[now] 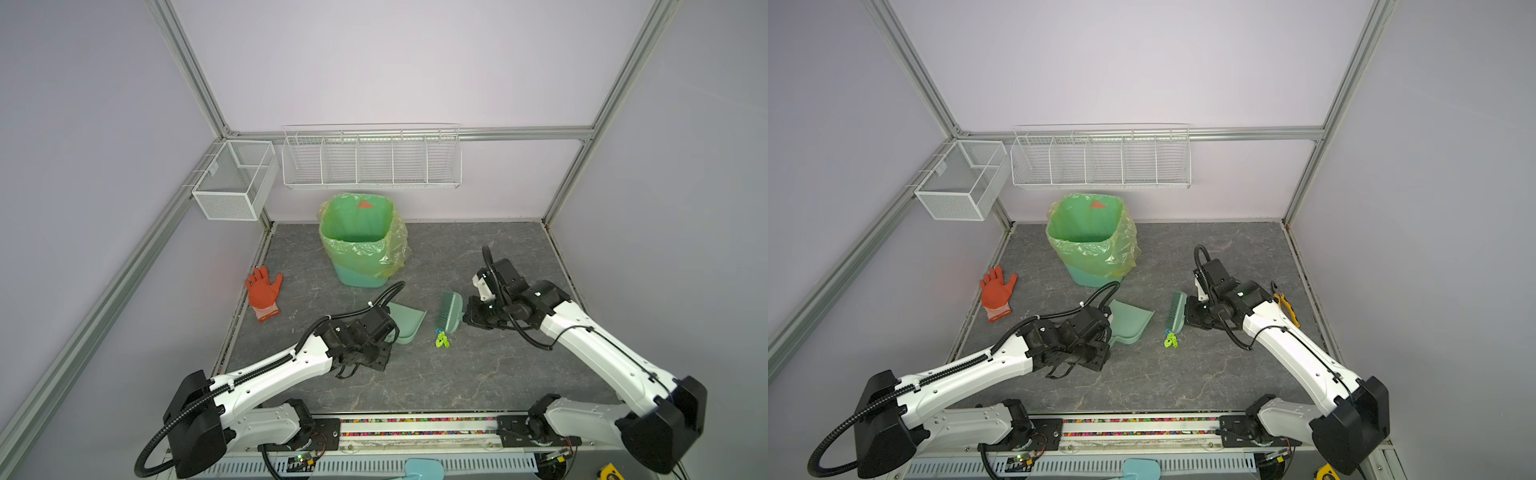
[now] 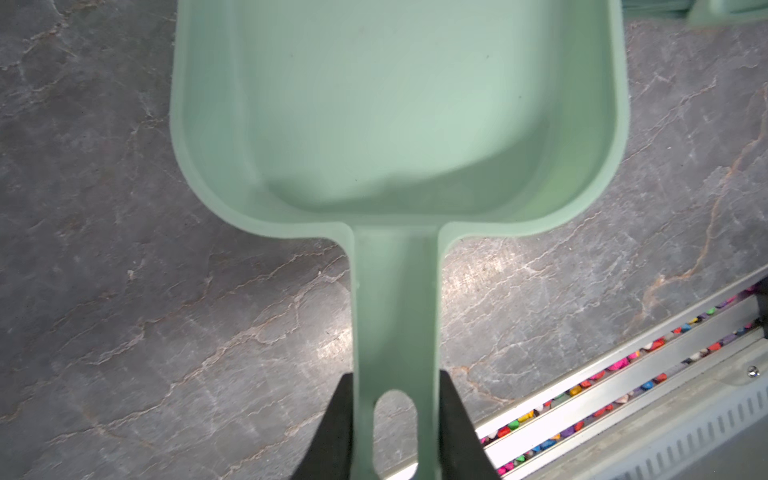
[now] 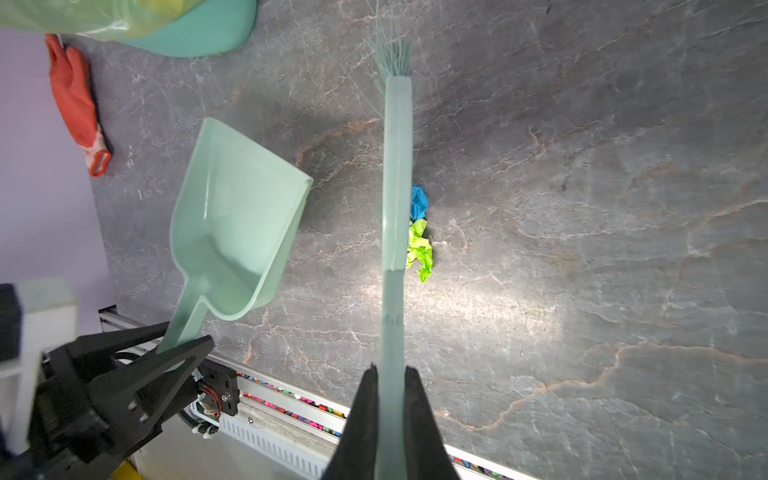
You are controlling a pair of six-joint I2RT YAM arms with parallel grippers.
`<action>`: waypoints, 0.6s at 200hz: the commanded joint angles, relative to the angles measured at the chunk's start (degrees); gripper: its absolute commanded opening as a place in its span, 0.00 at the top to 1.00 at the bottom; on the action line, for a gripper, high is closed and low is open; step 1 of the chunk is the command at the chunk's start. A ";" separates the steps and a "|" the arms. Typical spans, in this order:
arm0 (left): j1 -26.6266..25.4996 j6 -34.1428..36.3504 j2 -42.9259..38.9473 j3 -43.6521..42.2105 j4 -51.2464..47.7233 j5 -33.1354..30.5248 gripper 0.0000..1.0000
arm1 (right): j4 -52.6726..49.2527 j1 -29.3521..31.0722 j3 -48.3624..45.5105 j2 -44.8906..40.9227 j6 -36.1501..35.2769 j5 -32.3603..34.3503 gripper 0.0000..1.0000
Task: Sweep away the paper scraps from the table
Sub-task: 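Set the dustpan down beside the scraps with left gripper while right lifts brush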
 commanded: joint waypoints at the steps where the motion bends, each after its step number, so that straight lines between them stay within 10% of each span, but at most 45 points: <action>1: -0.63 0.58 0.06 0.53 0.59 -0.43 1.00 | -2.06 -0.03 0.55 -2.93 0.88 3.09 0.93; 120: -11.31 -3.46 3.47 1.96 -3.04 -1.02 1.00 | -12.86 -0.91 9.42 2.19 -7.82 11.02 0.93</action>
